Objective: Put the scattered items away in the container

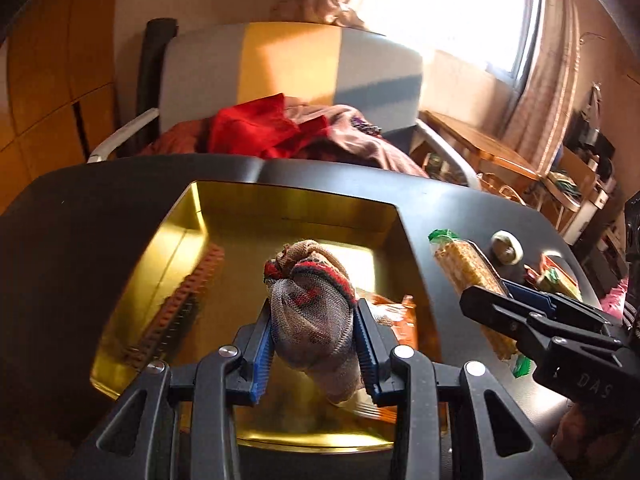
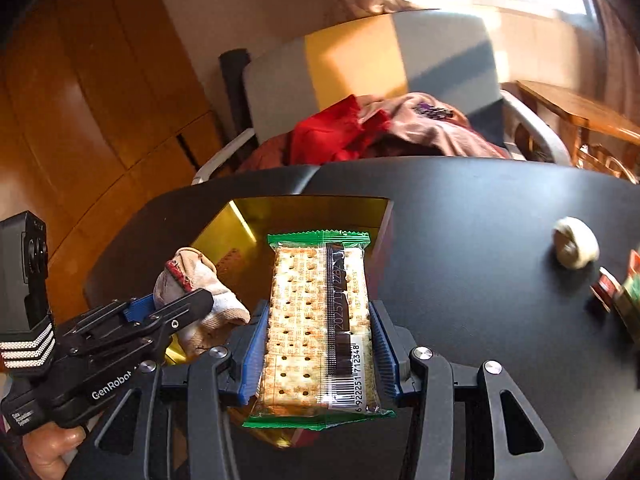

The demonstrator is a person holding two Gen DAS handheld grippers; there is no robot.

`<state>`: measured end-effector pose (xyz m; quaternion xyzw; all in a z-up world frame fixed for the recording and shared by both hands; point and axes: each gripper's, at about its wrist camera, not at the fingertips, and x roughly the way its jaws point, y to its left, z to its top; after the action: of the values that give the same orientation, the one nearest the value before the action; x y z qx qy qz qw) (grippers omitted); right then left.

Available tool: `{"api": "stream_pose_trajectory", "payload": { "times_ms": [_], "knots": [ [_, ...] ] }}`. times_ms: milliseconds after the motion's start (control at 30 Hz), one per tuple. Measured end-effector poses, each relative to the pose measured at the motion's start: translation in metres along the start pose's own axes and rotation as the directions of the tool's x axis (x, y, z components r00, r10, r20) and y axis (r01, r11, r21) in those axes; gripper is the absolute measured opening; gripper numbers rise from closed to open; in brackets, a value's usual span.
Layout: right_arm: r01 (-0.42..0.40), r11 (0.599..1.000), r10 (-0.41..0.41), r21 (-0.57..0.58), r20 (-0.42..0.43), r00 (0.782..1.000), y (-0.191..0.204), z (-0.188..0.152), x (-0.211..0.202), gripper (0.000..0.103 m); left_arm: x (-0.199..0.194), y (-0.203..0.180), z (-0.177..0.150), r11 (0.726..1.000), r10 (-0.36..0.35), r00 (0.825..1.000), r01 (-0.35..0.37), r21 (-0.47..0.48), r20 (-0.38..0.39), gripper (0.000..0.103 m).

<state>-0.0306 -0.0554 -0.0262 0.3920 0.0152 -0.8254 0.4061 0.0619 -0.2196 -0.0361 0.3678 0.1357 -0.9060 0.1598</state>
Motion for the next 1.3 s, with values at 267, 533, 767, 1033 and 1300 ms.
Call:
{"api": "stream_pose_trajectory", "payload": {
  "times_ms": [267, 533, 767, 1033, 1300],
  "knots": [
    [-0.051, 0.999, 0.051, 0.004, -0.089, 0.995, 0.027, 0.020, 0.054, 0.048, 0.021, 0.028, -0.005, 0.998, 0.054, 0.998, -0.056, -0.030, -0.039, 0.037],
    [-0.075, 0.997, 0.079, 0.031, -0.161, 0.984, 0.035, 0.022, 0.084, 0.052, 0.037, 0.045, -0.015, 0.994, 0.089, 0.991, -0.096, -0.062, -0.102, 0.038],
    [-0.123, 0.987, 0.136, 0.103, -0.133, 0.982, 0.028, 0.020, 0.073, 0.053, 0.029, 0.056, -0.022, 0.989, 0.061, 0.994, -0.072, -0.129, -0.087, 0.049],
    [-0.099, 0.981, 0.110, 0.165, -0.062, 0.992, 0.006, 0.007, 0.040, 0.053, 0.009, 0.051, -0.020, 0.988, 0.058, 0.997, -0.063, -0.140, -0.041, 0.051],
    [0.057, 0.959, -0.055, 0.277, -0.014, 0.998, -0.073, -0.033, -0.021, 0.061, -0.008, -0.007, -0.012, 0.997, -0.073, 0.997, 0.073, -0.025, -0.003, 0.052]
  ]
}}
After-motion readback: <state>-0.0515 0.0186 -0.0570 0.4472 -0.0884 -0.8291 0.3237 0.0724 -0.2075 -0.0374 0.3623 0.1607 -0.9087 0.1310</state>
